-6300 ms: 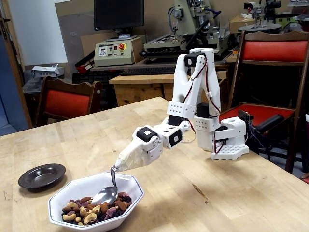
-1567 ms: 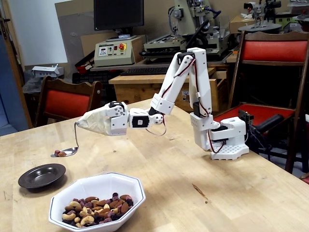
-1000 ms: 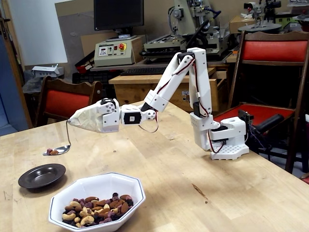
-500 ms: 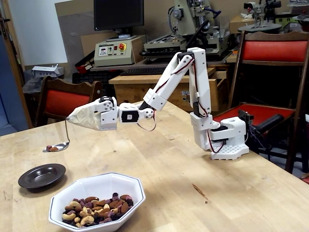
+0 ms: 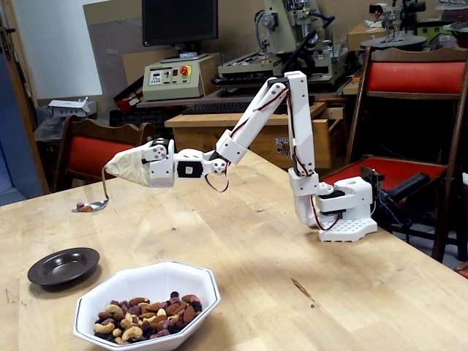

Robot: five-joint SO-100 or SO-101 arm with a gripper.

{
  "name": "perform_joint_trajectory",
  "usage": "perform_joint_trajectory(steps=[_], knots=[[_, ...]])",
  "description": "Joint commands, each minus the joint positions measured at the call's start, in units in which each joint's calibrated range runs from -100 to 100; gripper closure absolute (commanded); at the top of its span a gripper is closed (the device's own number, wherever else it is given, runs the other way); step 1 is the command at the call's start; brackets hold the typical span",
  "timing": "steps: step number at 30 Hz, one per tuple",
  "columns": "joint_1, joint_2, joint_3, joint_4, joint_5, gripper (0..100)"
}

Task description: Use spoon to take food

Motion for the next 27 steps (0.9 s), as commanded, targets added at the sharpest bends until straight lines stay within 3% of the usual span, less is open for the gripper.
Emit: perform_joint_trajectory(steps=[1, 27], knots=[[0.7, -1.4, -3.7, -0.3, 0.0, 96], [0.7, -0.5, -4.8, -0.3, 0.0, 96]])
